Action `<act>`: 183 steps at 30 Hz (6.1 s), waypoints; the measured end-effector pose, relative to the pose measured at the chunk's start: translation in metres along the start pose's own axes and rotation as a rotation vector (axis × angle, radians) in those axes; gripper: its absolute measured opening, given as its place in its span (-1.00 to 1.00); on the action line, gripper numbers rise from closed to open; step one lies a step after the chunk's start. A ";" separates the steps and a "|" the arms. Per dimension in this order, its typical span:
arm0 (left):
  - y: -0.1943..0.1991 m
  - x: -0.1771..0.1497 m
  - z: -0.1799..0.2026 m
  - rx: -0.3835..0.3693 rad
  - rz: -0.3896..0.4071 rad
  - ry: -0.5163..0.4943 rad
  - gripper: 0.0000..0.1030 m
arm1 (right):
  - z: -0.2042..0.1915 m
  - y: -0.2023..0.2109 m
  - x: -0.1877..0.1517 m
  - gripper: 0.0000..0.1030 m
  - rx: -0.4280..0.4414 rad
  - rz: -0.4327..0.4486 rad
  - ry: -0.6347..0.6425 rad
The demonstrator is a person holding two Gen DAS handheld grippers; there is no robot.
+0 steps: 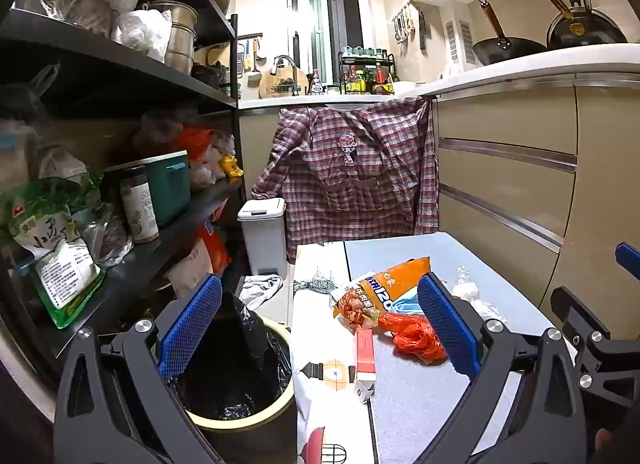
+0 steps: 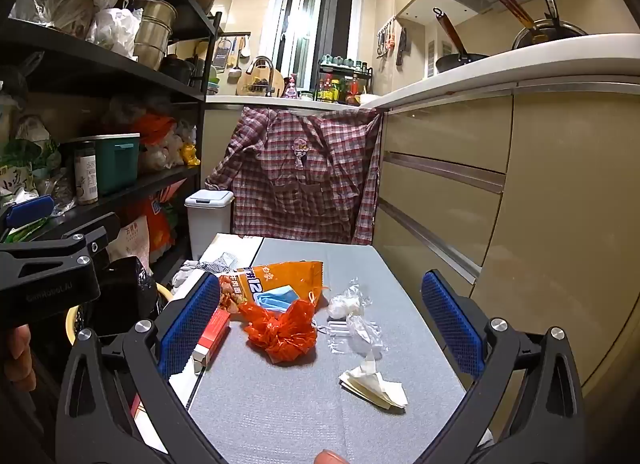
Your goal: Collect trash
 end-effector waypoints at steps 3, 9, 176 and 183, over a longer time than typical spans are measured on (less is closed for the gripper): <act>0.000 0.000 0.000 -0.001 0.001 0.003 0.85 | -0.001 0.000 0.000 0.92 -0.001 -0.004 0.005; 0.000 0.000 0.000 -0.001 0.001 0.007 0.85 | -0.002 0.000 -0.001 0.92 0.001 -0.007 0.006; -0.193 -0.103 0.122 -0.391 -0.403 0.048 -0.09 | 0.098 -0.152 -0.108 -0.98 -0.147 -0.453 -0.282; -0.163 -0.059 0.095 -0.366 -0.324 0.062 -0.09 | 0.080 -0.140 -0.081 -0.98 -0.063 -0.378 -0.281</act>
Point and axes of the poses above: each gripper's, at about its wrist camera, not at the fingertips, and y roughly against the way its jaws point, z to its right, x to its top, the point moved 1 cm from there along -y, roughly the way its jaws point, and after that the axes turned 7 degrees about z, right-handed, at the moved point
